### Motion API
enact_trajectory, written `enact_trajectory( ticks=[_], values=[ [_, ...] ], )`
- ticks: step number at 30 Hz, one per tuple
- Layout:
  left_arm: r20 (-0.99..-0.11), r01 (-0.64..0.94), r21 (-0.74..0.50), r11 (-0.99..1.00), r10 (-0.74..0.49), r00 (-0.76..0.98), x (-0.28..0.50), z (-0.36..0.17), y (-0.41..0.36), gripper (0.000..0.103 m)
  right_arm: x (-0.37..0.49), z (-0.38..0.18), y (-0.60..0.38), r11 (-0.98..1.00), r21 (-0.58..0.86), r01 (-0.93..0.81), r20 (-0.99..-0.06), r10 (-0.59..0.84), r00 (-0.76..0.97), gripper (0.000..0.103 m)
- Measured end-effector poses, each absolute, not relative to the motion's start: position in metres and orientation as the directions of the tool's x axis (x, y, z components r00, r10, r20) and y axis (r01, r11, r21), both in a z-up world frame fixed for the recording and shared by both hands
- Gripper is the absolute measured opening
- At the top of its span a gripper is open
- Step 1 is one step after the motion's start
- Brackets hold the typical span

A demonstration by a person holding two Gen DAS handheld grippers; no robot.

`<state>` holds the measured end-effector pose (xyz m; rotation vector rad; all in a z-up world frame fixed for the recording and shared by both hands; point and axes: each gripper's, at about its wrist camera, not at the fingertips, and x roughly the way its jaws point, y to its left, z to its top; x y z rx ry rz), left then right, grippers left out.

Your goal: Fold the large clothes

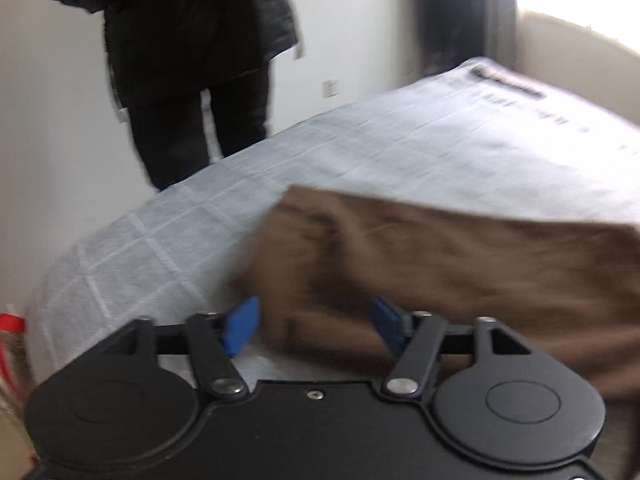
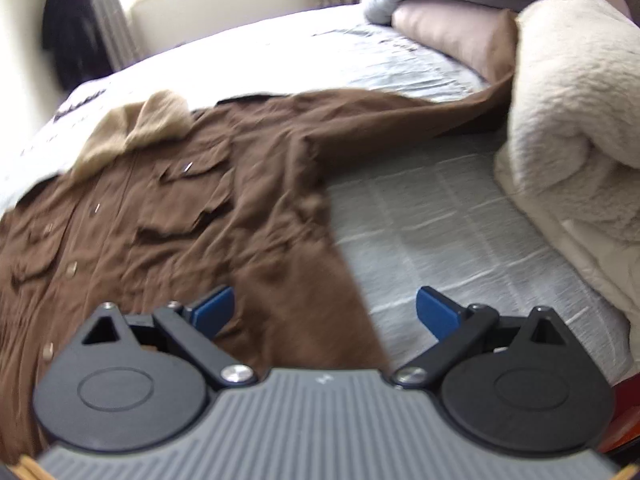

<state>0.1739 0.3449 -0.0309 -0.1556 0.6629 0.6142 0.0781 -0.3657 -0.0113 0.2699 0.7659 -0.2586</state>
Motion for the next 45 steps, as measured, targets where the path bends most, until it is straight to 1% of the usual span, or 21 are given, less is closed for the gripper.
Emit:
enact_trajectory(
  ticks=[3, 5, 6, 7, 8, 11, 13, 17, 21, 23, 25, 27, 29, 31, 32, 33, 35, 36, 37, 40, 45],
  values=[
    [-0.623, -0.504, 0.003, 0.863, 0.396, 0.675, 0.172, -0.019, 0.322, 0.071, 0.084, -0.003, -0.382, 0.920, 0.154, 0.360, -0.686, -0.162, 0.710, 0.099],
    [-0.641, -0.437, -0.042, 0.898, 0.311, 0.702, 0.173, -0.014, 0.305, 0.073, 0.089, 0.005, -0.393, 0.914, 0.159, 0.373, -0.667, -0.179, 0.723, 0.099],
    [-0.650, -0.405, -0.063, 0.912, 0.271, 0.710, 0.175, -0.013, 0.296, 0.077, 0.093, 0.010, -0.398, 0.913, 0.164, 0.374, -0.656, -0.182, 0.732, 0.099],
    [-0.657, -0.374, -0.082, 0.924, 0.232, 0.717, 0.175, -0.013, 0.286, 0.087, 0.096, 0.015, -0.403, 0.910, 0.171, 0.376, -0.643, -0.186, 0.743, 0.099],
    [-0.658, -0.342, -0.100, 0.934, 0.196, 0.727, 0.176, -0.012, 0.276, 0.094, 0.100, 0.020, -0.409, 0.905, 0.182, 0.383, -0.630, -0.192, 0.753, 0.099],
    [-0.655, -0.257, -0.125, 0.958, 0.114, 0.747, 0.176, -0.011, 0.242, 0.094, 0.118, 0.028, -0.426, 0.878, 0.216, 0.426, -0.610, -0.220, 0.762, 0.099],
    [-0.655, -0.207, -0.135, 0.969, 0.069, 0.753, 0.174, -0.013, 0.221, 0.094, 0.138, 0.026, -0.434, 0.848, 0.235, 0.476, -0.615, -0.250, 0.748, 0.099],
    [-0.663, -0.113, -0.149, 0.982, -0.014, 0.749, 0.170, -0.015, 0.186, 0.094, 0.177, 0.015, -0.438, 0.744, 0.220, 0.631, -0.631, -0.384, 0.674, 0.100],
    [-0.665, -0.052, -0.144, 0.988, -0.058, 0.744, 0.165, -0.013, 0.159, 0.094, 0.208, 0.006, -0.424, 0.591, 0.197, 0.782, -0.628, -0.537, 0.564, 0.101],
    [-0.661, -0.030, -0.154, 0.988, -0.080, 0.746, 0.163, -0.012, 0.153, 0.094, 0.218, 0.001, -0.418, 0.556, 0.228, 0.799, -0.622, -0.548, 0.559, 0.099],
    [-0.664, -0.010, -0.154, 0.988, -0.096, 0.742, 0.160, -0.011, 0.147, 0.094, 0.231, -0.006, -0.417, 0.541, 0.227, 0.810, -0.626, -0.556, 0.547, 0.097],
    [-0.667, 0.006, -0.144, 0.990, -0.102, 0.739, 0.158, -0.012, 0.143, 0.094, 0.242, -0.015, -0.426, 0.499, 0.195, 0.844, -0.646, -0.582, 0.493, 0.091],
    [-0.671, 0.007, -0.138, 0.990, -0.098, 0.735, 0.157, -0.014, 0.141, 0.094, 0.249, -0.026, -0.440, 0.442, 0.178, 0.879, -0.675, -0.595, 0.435, 0.088],
    [-0.681, 0.004, -0.140, 0.990, -0.099, 0.726, 0.157, -0.017, 0.141, 0.094, 0.256, -0.037, -0.457, 0.405, 0.143, 0.903, -0.703, -0.601, 0.381, 0.080],
    [-0.685, 0.003, -0.145, 0.989, -0.103, 0.721, 0.157, -0.019, 0.141, 0.094, 0.259, -0.044, -0.464, 0.409, 0.131, 0.903, -0.718, -0.589, 0.371, 0.069],
    [-0.689, 0.004, -0.149, 0.989, -0.107, 0.717, 0.158, -0.020, 0.141, 0.094, 0.263, -0.049, -0.471, 0.434, 0.133, 0.891, -0.727, -0.568, 0.386, 0.042],
    [-0.691, 0.011, -0.151, 0.989, -0.113, 0.714, 0.159, -0.020, 0.139, 0.094, 0.267, -0.052, -0.479, 0.492, 0.137, 0.859, -0.729, -0.537, 0.424, 0.019],
    [-0.690, 0.015, -0.150, 0.989, -0.115, 0.715, 0.159, -0.020, 0.138, 0.094, 0.267, -0.048, -0.478, 0.522, 0.134, 0.843, -0.715, -0.538, 0.447, 0.012],
    [-0.689, 0.018, -0.149, 0.989, -0.116, 0.715, 0.160, -0.020, 0.138, 0.094, 0.267, -0.042, -0.473, 0.561, 0.131, 0.818, -0.685, -0.545, 0.484, 0.010],
    [-0.690, 0.027, -0.154, 0.988, -0.127, 0.712, 0.167, -0.021, 0.135, 0.094, 0.267, -0.017, -0.448, 0.686, 0.052, 0.726, -0.588, -0.567, 0.577, 0.008],
    [-0.682, 0.051, -0.176, 0.983, -0.159, 0.714, 0.176, -0.018, 0.123, 0.094, 0.266, 0.023, -0.389, 0.865, -0.044, 0.499, -0.479, -0.457, 0.750, 0.007]
  ],
)
